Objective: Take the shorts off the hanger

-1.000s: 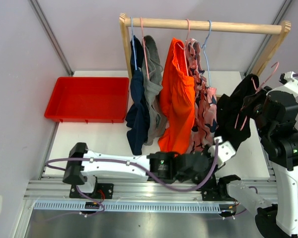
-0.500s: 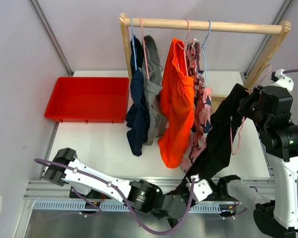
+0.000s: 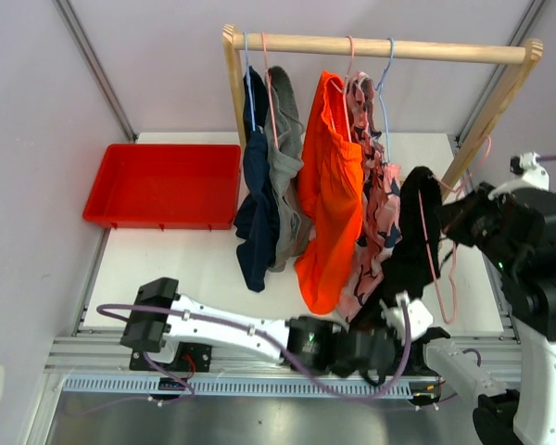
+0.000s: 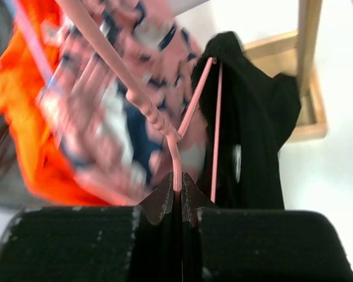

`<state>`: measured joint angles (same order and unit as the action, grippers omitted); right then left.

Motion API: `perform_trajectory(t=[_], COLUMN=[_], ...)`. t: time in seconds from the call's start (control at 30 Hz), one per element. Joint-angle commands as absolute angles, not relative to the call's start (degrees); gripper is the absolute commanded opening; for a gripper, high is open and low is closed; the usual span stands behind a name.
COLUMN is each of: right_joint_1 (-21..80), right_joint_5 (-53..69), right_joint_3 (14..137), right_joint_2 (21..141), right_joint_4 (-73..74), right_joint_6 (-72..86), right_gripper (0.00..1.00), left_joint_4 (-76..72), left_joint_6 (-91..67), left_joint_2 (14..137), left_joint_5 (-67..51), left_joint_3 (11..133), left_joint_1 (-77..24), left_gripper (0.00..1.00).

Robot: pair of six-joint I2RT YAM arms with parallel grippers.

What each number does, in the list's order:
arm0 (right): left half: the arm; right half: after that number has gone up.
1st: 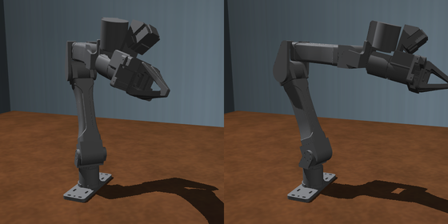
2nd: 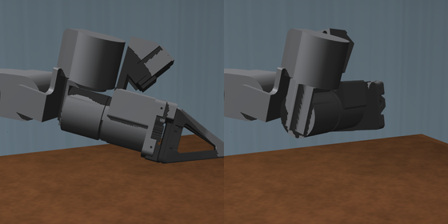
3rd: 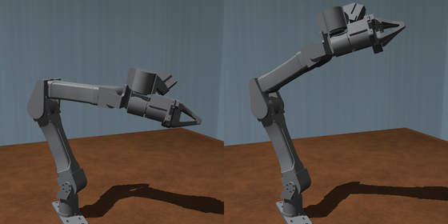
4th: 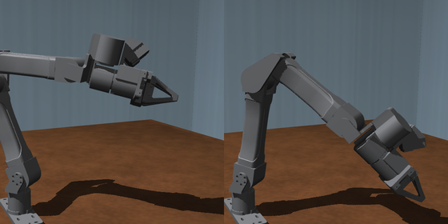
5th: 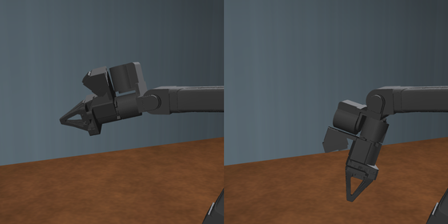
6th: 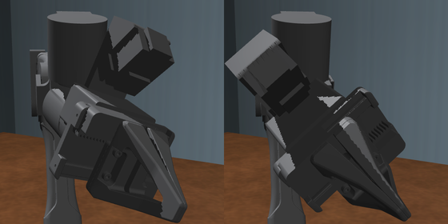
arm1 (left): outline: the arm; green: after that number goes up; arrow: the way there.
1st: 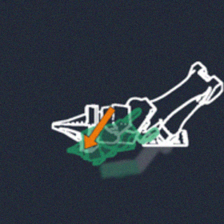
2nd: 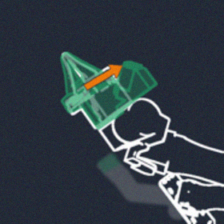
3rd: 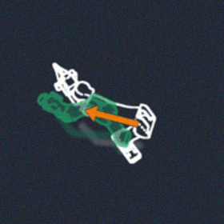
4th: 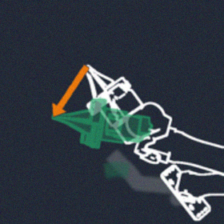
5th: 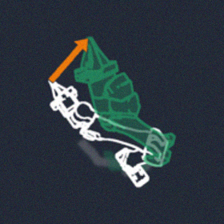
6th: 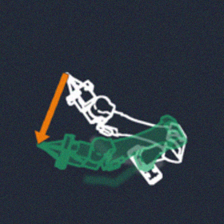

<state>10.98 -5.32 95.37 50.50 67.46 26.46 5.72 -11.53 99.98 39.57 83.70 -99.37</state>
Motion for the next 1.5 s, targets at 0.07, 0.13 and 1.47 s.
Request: perform_trajectory(t=[0.07,0.13,1.47], right_joint_1=[10.6,10.7,17.2], right_joint_5=[7.5,9.2,-11.6], right_joint_3=[99.1,101.2,121.5], right_joint_2=[47.5,47.3,64.7], right_joint_4=[76.5,80.4,66.0], right_joint_6=[28.6,29.4,22.0], right_gripper=[0.0,0.0,0.0], left_joint_4=[5.9,6.6,26.0], left_joint_6=[-7.0,-6.0,-38.8], left_joint_2=[102.2,104.3,89.0], left_joint_5=[36.7,36.4,50.0], left_joint_3=[95.6,97.7,74.5], left_joint_1=[-89.5,-87.5,-112.8], left_gripper=[0.0,0.0,0.0])
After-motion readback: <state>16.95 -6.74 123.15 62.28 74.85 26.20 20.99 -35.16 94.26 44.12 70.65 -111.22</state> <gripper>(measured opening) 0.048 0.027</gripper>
